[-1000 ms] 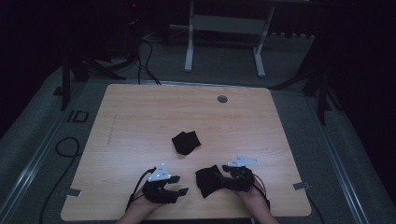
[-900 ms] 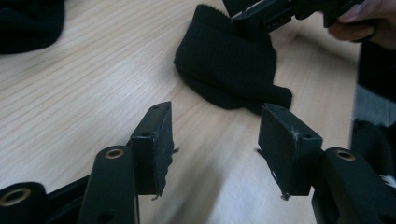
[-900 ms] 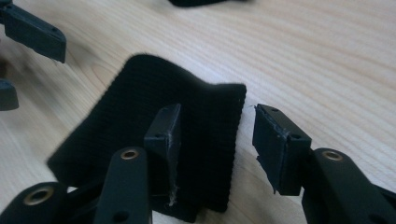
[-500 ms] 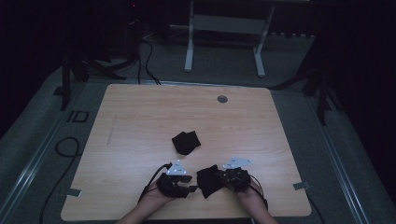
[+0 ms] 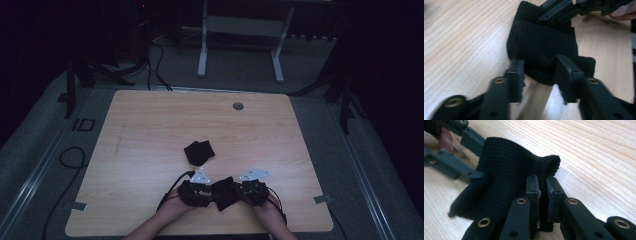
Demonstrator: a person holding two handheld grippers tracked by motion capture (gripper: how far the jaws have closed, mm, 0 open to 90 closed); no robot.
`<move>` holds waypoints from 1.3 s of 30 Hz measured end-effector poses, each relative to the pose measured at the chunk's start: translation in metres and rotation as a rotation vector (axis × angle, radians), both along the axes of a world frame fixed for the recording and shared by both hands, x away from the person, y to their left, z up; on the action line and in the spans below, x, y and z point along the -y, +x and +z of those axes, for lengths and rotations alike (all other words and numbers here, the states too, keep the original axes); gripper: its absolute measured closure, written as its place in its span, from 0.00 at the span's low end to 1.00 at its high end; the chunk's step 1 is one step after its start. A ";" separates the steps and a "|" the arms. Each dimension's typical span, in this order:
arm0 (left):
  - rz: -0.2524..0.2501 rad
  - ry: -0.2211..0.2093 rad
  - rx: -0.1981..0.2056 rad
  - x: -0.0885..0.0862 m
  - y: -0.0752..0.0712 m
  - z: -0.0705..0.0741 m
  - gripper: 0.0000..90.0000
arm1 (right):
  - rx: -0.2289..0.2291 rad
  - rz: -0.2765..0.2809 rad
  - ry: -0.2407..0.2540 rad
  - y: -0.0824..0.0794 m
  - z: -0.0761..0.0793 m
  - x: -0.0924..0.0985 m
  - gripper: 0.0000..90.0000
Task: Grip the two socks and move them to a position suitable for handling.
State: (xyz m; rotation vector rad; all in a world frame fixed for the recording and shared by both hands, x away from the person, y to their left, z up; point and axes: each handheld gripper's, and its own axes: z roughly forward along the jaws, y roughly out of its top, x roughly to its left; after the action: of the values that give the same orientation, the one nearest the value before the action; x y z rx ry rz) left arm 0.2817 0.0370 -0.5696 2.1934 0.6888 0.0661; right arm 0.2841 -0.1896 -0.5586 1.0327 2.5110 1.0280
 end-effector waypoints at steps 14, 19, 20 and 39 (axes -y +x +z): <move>0.045 -0.074 0.036 -0.011 -0.004 0.026 0.92 | 0.056 -0.053 0.112 0.000 0.036 0.025 0.94; 0.094 -0.084 0.028 -0.026 -0.005 0.035 0.96 | 0.087 -0.116 0.137 0.002 0.048 0.045 0.94; 0.100 -0.086 0.038 -0.030 -0.007 0.037 0.96 | 0.090 -0.127 0.134 0.002 0.049 0.049 0.94; 0.216 -0.042 -0.017 -0.088 -0.025 0.019 0.97 | -0.016 -0.182 0.093 -0.010 0.021 0.083 0.92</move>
State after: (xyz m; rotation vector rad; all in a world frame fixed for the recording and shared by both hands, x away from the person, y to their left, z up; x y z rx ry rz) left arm 0.2569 0.1251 -0.5505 2.0751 0.9262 0.1428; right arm 0.2738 -0.2725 -0.5373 1.2740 2.3478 1.0944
